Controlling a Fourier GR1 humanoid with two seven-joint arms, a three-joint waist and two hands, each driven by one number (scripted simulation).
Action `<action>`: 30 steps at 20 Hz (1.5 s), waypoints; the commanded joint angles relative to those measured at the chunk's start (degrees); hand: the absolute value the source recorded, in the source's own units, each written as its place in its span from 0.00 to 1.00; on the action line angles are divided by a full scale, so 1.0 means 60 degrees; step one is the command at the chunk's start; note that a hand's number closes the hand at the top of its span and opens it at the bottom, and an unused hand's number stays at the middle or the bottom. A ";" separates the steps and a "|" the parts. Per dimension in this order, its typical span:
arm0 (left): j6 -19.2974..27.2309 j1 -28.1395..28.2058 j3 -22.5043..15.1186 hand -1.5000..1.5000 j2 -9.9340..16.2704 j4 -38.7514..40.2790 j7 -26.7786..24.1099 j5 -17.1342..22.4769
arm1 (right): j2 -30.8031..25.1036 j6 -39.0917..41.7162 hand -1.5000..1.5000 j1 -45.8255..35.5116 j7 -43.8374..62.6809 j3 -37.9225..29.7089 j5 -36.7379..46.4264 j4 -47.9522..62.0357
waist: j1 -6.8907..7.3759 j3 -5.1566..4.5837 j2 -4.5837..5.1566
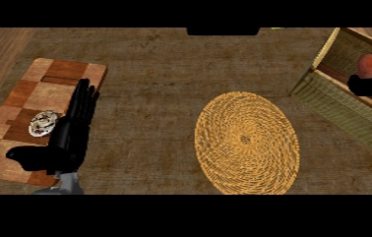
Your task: Pick the sweet potato from the placemat and place it in the basket
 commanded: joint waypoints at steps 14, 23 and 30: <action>-0.0506 -0.0291 0.0647 0.50 0.0090 0.1098 -0.0834 0.0251 | -0.0827 -0.0909 0.00 0.0984 -0.1320 -0.1236 -0.1510 0.1371 | -0.0030 -0.0004 0.0004; -0.0263 -0.0062 0.0350 0.50 -0.0035 0.0472 -0.0561 -0.0183 | 0.0292 -0.3364 0.00 0.1265 -0.1664 -0.0633 -0.0989 0.0437 | -0.0016 -0.0003 0.0001; -0.0025 -0.0125 0.0059 0.50 -0.0386 0.0290 -0.0135 -0.0303 | -0.0535 -0.3527 0.00 0.1307 -0.1285 -0.1116 -0.0412 -0.0330 | -0.0026 -0.0003 -0.0003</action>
